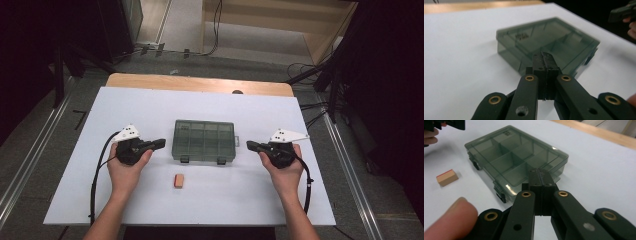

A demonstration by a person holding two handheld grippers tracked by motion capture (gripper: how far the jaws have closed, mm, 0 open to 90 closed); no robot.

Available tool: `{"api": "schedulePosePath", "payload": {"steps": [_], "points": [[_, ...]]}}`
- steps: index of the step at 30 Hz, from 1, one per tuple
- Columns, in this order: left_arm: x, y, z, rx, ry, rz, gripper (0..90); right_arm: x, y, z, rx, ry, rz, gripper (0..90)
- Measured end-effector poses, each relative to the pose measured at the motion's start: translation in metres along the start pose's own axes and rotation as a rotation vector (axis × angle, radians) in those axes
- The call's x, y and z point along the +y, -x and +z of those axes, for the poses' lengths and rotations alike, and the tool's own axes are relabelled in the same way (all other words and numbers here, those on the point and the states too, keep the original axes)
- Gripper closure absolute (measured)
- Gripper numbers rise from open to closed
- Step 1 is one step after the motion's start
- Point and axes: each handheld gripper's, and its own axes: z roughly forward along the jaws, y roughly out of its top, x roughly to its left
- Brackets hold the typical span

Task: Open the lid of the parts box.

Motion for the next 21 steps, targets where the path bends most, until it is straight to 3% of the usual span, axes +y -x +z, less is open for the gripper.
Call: {"api": "schedulePosePath", "payload": {"steps": [1,5,8,13,21], "points": [[-0.002,0.0,0.002,0.005,-0.018,0.013,90.0,0.0,0.0,0.0,0.0,0.0,0.0,88.9],[-0.009,-0.003,0.006,-0.018,-0.047,-0.001,90.0,-0.003,-0.004,0.01,0.033,-0.051,-0.01,88.9],[-0.012,-0.006,0.006,-0.032,-0.063,-0.016,90.0,-0.005,-0.007,0.018,0.038,-0.095,-0.027,88.8],[-0.012,-0.006,0.006,-0.042,-0.09,-0.003,90.0,-0.008,-0.008,0.027,0.03,-0.164,-0.044,88.9],[-0.014,-0.004,0.012,-0.077,-0.132,0.007,90.0,-0.016,-0.005,0.035,0.071,-0.215,-0.045,88.9]]}}
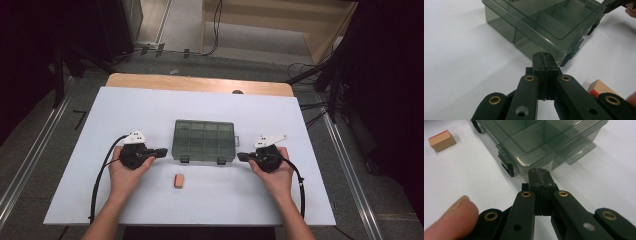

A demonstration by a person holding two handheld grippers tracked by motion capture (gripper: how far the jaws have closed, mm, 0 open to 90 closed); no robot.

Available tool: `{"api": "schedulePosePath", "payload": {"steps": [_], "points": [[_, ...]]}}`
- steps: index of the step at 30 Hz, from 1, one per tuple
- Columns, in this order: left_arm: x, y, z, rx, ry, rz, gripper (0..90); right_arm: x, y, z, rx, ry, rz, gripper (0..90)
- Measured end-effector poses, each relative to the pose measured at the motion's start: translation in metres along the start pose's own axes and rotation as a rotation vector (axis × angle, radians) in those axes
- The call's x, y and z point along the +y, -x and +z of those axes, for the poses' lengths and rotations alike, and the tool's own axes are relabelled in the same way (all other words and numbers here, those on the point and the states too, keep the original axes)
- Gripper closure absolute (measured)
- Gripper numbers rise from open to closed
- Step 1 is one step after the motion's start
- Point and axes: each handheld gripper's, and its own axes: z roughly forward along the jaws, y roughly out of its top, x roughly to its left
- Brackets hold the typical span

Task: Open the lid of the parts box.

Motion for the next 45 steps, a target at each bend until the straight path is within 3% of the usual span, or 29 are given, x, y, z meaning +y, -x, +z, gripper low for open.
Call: {"api": "schedulePosePath", "payload": {"steps": [4,19,26,32,45], "points": [[-0.0003,0.0009,0.002,-0.015,-0.013,0.009,90.0,-0.0005,-0.0029,0.0032,0.004,-0.026,-0.019,88.9],[-0.0002,0.0048,0.0073,-0.033,-0.029,0.032,90.0,-0.003,-0.0032,0.0063,0.003,-0.023,-0.016,88.8],[-0.0004,0.0046,0.0072,-0.037,-0.03,0.035,90.0,-0.0038,-0.002,0.0062,0.019,-0.008,-0.011,88.8],[-0.0003,0.0042,0.0068,-0.052,-0.037,0.034,90.0,-0.0031,-0.0036,0.0053,0.007,0.0,-0.012,88.8],[0.003,0.0073,0.0045,-0.059,-0.032,0.056,90.0,-0.0011,-0.0043,-0.001,0.044,0.062,0.002,88.8]]}}
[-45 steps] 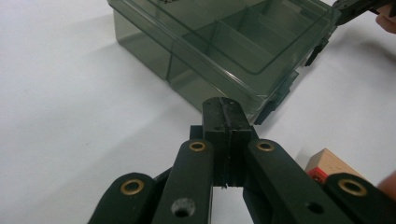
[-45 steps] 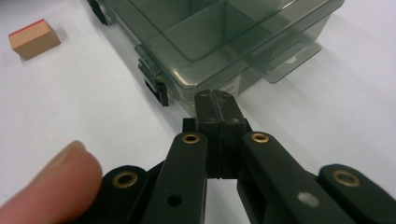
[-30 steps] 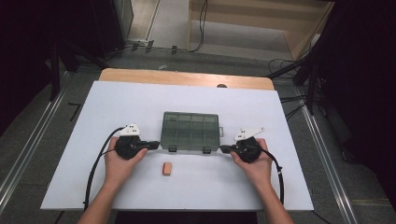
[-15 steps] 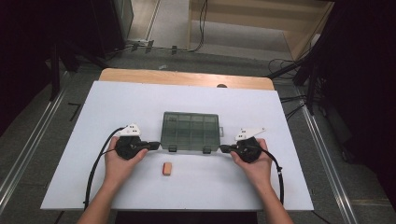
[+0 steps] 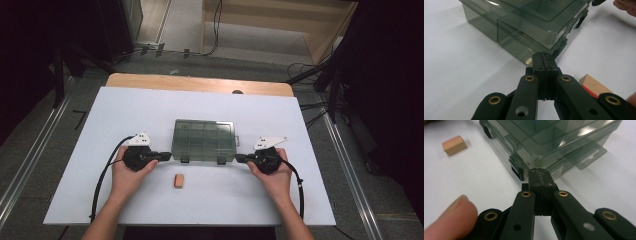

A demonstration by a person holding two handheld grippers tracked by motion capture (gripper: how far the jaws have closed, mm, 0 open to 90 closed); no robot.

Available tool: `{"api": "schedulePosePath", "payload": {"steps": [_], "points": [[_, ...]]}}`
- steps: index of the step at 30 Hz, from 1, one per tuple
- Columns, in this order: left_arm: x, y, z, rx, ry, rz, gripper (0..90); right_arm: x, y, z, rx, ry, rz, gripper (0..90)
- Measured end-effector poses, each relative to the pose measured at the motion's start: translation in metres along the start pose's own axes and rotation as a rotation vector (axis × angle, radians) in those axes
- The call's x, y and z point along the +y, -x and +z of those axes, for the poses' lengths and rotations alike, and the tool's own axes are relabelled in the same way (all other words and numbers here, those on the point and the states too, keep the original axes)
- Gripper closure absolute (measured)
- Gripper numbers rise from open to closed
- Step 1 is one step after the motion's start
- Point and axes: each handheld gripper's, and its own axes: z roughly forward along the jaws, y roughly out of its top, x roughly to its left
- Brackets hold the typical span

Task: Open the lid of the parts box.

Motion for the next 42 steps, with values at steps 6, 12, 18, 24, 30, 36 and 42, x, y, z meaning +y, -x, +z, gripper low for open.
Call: {"api": "schedulePosePath", "payload": {"steps": [6,12,18,24,30,36,42], "points": [[0.004,0.004,-0.003,-0.017,0.045,0.001,90.0,0.003,-0.002,-0.005,-0.008,0.031,0.002,88.8],[0.008,0.004,-0.005,-0.03,0.098,-0.019,90.0,0.006,-0.004,-0.009,-0.018,0.071,0.012,88.8],[0.013,0.005,-0.008,-0.028,0.161,-0.047,90.0,0.01,-0.003,-0.011,-0.02,0.11,0.024,88.8],[0.023,0.006,-0.006,-0.033,0.182,-0.052,90.0,0.018,0.0,-0.017,-0.012,0.158,0.05,88.8],[0.038,0.008,-0.001,-0.04,0.217,-0.045,90.0,0.024,0.003,-0.02,-0.019,0.195,0.063,88.8],[0.048,0.002,-0.002,-0.033,0.268,-0.055,90.0,0.036,0.004,-0.02,-0.043,0.215,0.048,88.8],[0.057,-0.004,-0.003,-0.007,0.298,-0.051,90.0,0.049,0.007,-0.016,-0.083,0.242,0.05,88.8]]}}
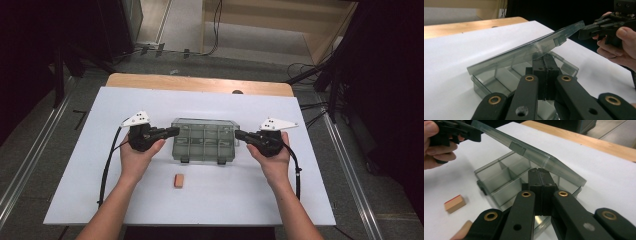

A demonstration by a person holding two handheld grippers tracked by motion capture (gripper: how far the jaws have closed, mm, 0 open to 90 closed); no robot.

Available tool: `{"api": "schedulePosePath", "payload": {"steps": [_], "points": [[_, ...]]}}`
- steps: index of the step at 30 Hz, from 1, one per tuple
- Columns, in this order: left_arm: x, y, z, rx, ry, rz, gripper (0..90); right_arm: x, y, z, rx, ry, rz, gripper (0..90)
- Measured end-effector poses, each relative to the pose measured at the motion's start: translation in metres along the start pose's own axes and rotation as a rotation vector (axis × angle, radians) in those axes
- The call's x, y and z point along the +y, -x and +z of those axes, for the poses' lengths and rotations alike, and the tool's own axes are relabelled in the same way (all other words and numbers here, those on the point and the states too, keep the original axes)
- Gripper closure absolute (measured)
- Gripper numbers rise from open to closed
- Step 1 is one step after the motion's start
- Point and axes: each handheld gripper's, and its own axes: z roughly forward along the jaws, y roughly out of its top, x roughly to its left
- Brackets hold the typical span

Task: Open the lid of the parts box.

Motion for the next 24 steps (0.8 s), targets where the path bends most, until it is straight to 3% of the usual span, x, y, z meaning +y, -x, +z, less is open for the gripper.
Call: {"api": "schedulePosePath", "payload": {"steps": [15,24], "points": [[0.011,-0.009,0.012,0.035,0.041,-0.003,89.9,0.017,0.007,0.011,-0.023,0.053,0.008,88.9],[0.02,-0.015,0.017,0.05,0.05,-0.007,90.0,0.022,0.015,0.015,-0.033,0.099,0.039,88.8]]}}
